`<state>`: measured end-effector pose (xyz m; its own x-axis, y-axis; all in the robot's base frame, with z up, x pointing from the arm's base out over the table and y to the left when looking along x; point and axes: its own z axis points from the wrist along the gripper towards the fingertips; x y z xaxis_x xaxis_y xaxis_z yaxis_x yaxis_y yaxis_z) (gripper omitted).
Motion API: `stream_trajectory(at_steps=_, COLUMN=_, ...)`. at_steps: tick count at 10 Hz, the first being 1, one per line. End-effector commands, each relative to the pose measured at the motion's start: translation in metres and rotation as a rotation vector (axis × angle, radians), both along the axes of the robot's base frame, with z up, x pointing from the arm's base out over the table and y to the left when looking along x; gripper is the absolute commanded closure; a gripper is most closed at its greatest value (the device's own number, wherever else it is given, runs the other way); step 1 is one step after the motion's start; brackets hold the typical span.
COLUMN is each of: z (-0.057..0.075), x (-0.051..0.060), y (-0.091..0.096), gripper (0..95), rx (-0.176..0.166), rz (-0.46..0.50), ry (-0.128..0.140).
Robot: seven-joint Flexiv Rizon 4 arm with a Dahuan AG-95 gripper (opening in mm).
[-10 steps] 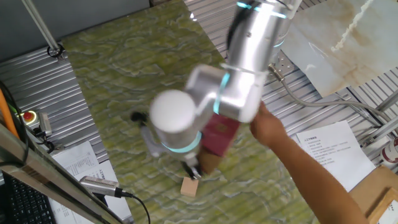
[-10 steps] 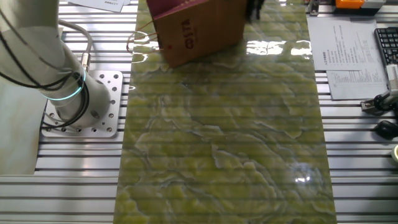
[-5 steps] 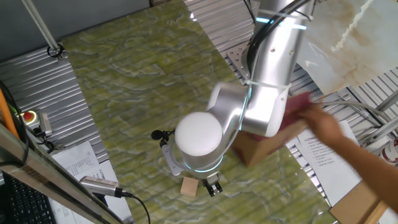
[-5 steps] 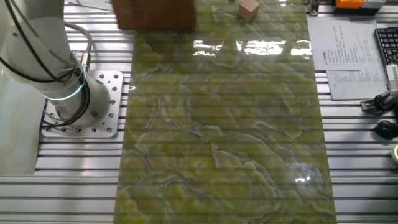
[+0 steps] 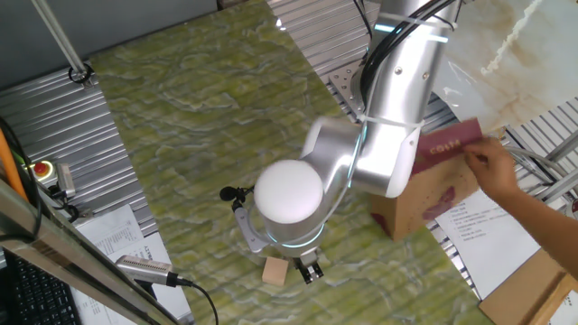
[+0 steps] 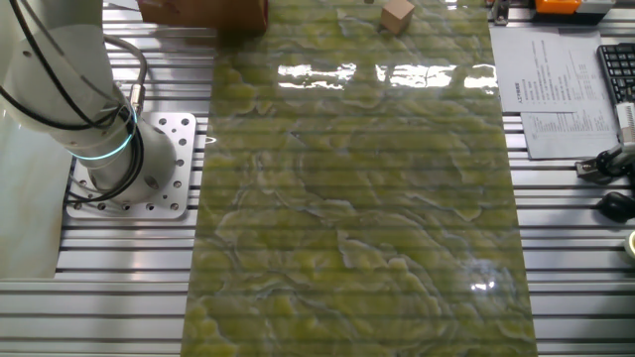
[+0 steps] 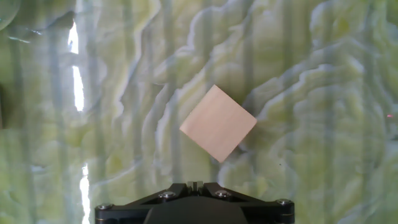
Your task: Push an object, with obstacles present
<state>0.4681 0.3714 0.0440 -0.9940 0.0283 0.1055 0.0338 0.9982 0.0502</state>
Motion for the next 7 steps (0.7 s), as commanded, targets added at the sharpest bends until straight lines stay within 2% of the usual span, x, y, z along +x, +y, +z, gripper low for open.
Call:
stream_trajectory(at_steps=1, z=0.0, x=0.0002, y=0.0001, gripper=95.0, rx=-0.001, rz=0.001, ry=0.004)
stream_trajectory(at_steps=7, z=0.0, x=0.0002, y=0.0, gripper=95.0, rx=0.0, rz=0.007, ry=0.005)
